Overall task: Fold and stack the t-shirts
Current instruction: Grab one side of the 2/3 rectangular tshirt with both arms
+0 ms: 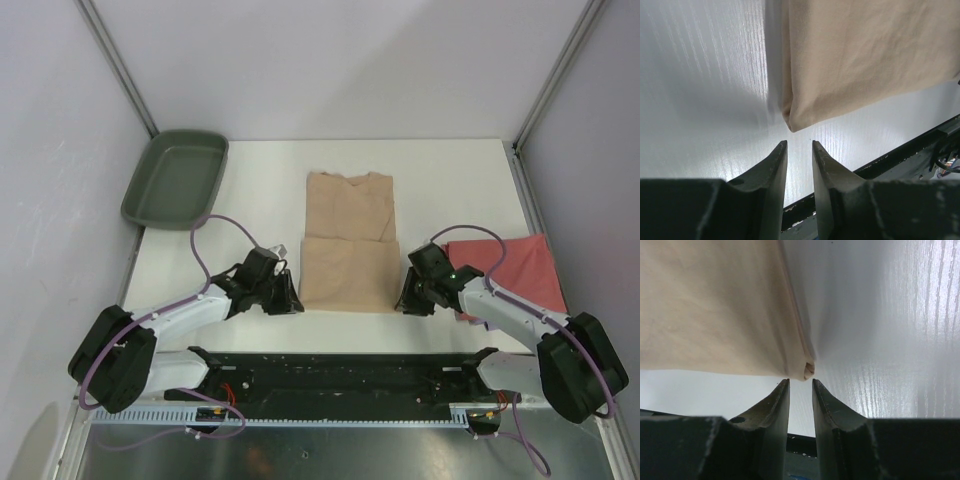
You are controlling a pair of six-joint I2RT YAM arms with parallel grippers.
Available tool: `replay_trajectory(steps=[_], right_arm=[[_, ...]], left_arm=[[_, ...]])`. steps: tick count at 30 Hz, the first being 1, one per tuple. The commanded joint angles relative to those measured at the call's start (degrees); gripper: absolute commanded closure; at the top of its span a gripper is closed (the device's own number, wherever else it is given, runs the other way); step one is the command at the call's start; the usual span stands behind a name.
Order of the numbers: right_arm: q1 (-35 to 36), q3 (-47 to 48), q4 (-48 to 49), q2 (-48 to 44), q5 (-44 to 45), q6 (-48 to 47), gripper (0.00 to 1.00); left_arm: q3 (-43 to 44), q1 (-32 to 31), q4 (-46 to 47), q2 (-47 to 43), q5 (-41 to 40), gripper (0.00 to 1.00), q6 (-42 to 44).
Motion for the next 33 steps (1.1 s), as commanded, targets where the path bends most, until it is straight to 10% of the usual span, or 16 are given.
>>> replay_trajectory(steps=[1, 33], right_arm=[[-0.2, -1.6, 2.8, 0.3, 1.1, 1.1, 0.71], [-0.1, -4.3, 8.2, 2.5, 4.2, 3.0, 0.69]], left_arm=[[-0.4, 0.6, 0.7, -1.4, 0.5, 0.69, 1.2], [-1.1, 0.9, 0.5, -1.1, 0.4, 0.69, 1.7]])
